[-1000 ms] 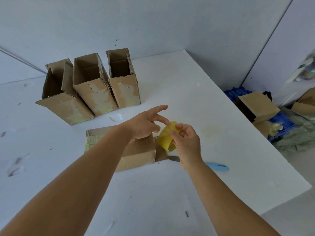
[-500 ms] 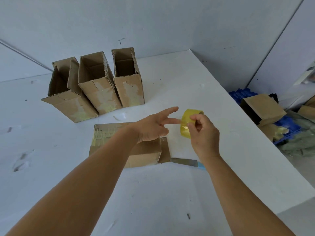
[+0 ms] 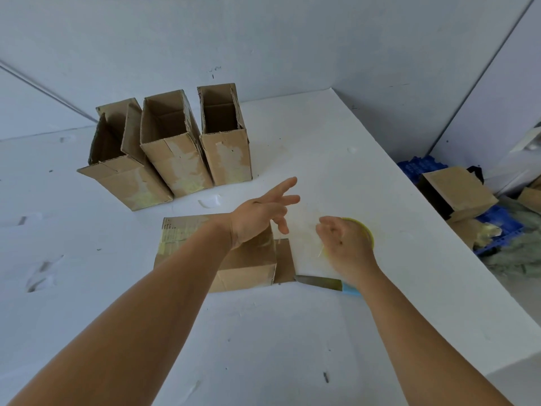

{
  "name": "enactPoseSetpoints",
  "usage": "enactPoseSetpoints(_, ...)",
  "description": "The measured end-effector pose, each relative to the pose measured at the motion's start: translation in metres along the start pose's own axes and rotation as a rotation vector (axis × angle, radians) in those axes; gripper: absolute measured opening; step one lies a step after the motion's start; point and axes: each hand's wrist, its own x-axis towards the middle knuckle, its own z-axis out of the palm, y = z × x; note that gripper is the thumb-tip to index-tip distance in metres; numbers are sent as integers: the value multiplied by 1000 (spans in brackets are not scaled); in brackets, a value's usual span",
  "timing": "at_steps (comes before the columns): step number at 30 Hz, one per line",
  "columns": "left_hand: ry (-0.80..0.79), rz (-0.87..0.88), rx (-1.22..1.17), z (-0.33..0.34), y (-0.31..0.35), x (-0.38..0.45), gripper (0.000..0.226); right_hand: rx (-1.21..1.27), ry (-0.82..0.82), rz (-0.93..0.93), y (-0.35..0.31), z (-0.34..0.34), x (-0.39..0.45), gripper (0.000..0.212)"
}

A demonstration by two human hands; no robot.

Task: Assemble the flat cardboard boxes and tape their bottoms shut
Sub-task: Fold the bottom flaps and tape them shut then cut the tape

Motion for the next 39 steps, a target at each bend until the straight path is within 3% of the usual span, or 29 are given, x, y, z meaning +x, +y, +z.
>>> enactPoseSetpoints(3,3,25,4,2,2,-1,68,324,-120,137,-36,3,-13,56)
enactPoseSetpoints(5,3,31,13,2,1,-2,68,405,-146,173,-45,12,-18,45)
enactPoseSetpoints(8,-2,35,37,5,1,-3,69,492,-37,237,-48,25,-20,26)
enactPoseSetpoints(12,33,57,109,8,-1,-9,71,509,59,273,-49,36,-19,25)
enactPoseSetpoints(16,258,192,469,10,-16,-19,83,471,63,319,-45,52,-21,26)
enactPoseSetpoints(20,535,130,864,9,-37,-43,47,407,54,312,-41,69,-20,31)
enactPoseSetpoints(22,609,81,888,4,-50,-62,46,381,18,288,-44,76,-19,34)
enactPoseSetpoints(30,613,68,826,6,-61,-81,43,144,15,282,-38,77,-19,32)
enactPoseSetpoints(35,572,58,868,13,-62,-84,63,244,60,-56,-65,69,-38,39)
enactPoseSetpoints(39,530,-69,962,13,-74,-100,75,180,-42,-55,-68,90,-52,45)
